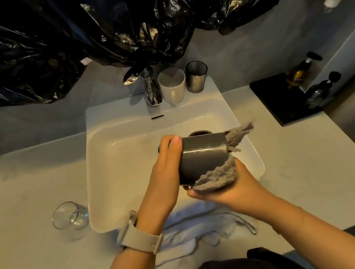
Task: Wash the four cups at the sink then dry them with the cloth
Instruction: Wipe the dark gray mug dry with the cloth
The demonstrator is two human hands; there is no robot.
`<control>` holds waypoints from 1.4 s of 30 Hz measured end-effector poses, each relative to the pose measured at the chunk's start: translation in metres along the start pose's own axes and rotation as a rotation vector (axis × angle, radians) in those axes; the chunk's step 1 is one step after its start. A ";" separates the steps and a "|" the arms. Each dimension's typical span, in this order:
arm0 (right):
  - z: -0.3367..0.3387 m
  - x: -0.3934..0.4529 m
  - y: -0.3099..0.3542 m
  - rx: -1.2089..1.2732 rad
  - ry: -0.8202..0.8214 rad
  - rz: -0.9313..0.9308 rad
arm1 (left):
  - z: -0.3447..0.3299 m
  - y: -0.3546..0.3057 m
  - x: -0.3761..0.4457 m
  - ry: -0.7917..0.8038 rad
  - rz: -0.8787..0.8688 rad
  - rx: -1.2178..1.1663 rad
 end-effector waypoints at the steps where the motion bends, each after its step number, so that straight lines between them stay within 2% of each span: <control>1: 0.003 0.003 0.003 0.085 0.033 -0.050 | 0.000 -0.002 -0.003 -0.020 -0.094 0.084; 3: 0.008 0.008 0.003 0.225 0.139 -0.162 | 0.000 -0.002 -0.008 -0.064 -0.217 0.278; 5: 0.010 0.012 0.007 0.290 0.185 -0.224 | 0.000 -0.002 -0.011 -0.089 -0.278 0.347; 7: 0.008 0.010 0.012 0.247 0.166 -0.175 | 0.001 0.000 -0.012 -0.043 -0.258 0.249; 11: 0.006 -0.002 0.008 0.019 0.029 -0.055 | 0.003 0.006 -0.007 0.027 -0.016 -0.120; 13: -0.001 -0.008 0.004 -0.141 0.007 0.000 | 0.002 0.008 -0.006 0.008 0.007 -0.121; 15: -0.001 -0.015 0.004 -0.045 -0.042 -0.059 | -0.001 0.007 -0.008 -0.020 -0.080 -0.029; 19: 0.000 -0.010 0.010 0.264 0.127 -0.287 | -0.004 0.010 -0.019 -0.024 -0.248 0.145; 22: 0.004 -0.003 0.004 0.497 0.158 -0.505 | -0.005 0.011 -0.022 -0.061 -0.300 0.250; 23: 0.003 -0.003 0.005 0.526 0.164 -0.530 | -0.006 0.011 -0.023 -0.075 -0.312 0.269; 25: 0.003 -0.003 0.007 0.457 0.143 -0.460 | -0.007 0.010 -0.025 -0.104 -0.313 0.239; 29: -0.001 -0.006 0.008 0.198 0.026 -0.210 | -0.005 0.012 -0.020 -0.153 -0.191 0.049; 32: -0.006 -0.015 -0.003 -0.042 0.054 -0.049 | -0.004 0.018 -0.011 -0.155 0.150 -0.118; 34: -0.008 -0.023 -0.006 -0.249 0.101 0.065 | -0.007 0.022 -0.011 -0.095 0.362 -0.195; 36: -0.004 -0.028 -0.013 -0.289 0.131 0.102 | -0.013 0.022 -0.008 -0.023 0.414 -0.173; 39: 0.009 -0.025 -0.022 -0.141 -0.010 -0.002 | -0.015 0.017 0.000 0.035 0.213 -0.012; 42: 0.009 -0.018 -0.015 0.074 -0.014 -0.137 | -0.014 0.009 -0.003 -0.025 0.010 0.143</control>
Point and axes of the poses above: each hand's wrist, its own x-axis towards the middle knuckle, its own z-axis out of the back of the hand, y = z × x, the point moved 5 cm from there along x, towards the middle knuckle, and after that the axes turned 3 degrees about -z, right-handed, at the moved point
